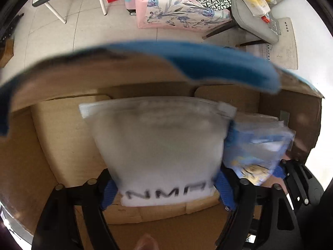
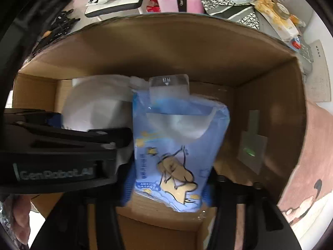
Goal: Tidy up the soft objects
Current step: 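Lower both held packs into the box and open both grippers, then grasp the green snack bag with left gripper while right grasps red snack bag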
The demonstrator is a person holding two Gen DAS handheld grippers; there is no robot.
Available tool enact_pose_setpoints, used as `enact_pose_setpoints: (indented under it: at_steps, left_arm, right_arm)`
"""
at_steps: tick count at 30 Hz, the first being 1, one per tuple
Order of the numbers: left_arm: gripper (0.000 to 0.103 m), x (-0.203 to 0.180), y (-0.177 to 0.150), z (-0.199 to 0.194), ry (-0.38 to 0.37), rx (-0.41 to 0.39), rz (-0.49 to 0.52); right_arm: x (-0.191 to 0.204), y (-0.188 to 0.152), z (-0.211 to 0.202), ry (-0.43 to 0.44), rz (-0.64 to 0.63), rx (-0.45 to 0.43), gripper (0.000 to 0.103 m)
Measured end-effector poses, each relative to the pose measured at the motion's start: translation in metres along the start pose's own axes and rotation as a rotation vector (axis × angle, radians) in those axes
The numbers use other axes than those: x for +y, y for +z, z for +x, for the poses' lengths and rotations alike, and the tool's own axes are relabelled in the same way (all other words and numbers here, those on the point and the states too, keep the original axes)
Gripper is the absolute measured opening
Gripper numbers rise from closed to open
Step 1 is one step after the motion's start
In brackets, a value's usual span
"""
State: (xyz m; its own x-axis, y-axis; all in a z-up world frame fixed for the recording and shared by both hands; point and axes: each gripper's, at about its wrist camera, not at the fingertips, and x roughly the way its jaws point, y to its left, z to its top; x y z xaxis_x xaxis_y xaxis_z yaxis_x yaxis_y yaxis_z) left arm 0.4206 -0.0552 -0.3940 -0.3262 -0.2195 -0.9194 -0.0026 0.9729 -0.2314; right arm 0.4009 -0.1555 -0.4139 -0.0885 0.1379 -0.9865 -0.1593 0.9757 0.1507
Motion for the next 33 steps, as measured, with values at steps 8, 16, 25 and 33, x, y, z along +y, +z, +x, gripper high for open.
enact_pose_setpoints:
  at_steps: [8, 16, 25, 33]
  left_arm:
    - [0.101, -0.006, -0.035, -0.049, 0.015, -0.117, 0.036]
    - [0.101, -0.010, -0.108, -0.100, 0.122, -0.313, 0.053]
    - [0.101, 0.006, -0.219, -0.125, 0.198, -0.529, 0.019]
    - [0.095, 0.045, -0.318, -0.050, 0.354, -0.473, 0.069]
  right_arm:
    - [0.013, -0.010, -0.037, -0.023, -0.001, -0.006, 0.097]
    - [0.020, -0.051, -0.104, -0.109, 0.022, -0.115, 0.103]
    - [0.038, -0.138, -0.148, -0.076, 0.006, -0.242, 0.103]
    - [0.051, -0.235, -0.100, -0.074, -0.007, -0.180, 0.103]
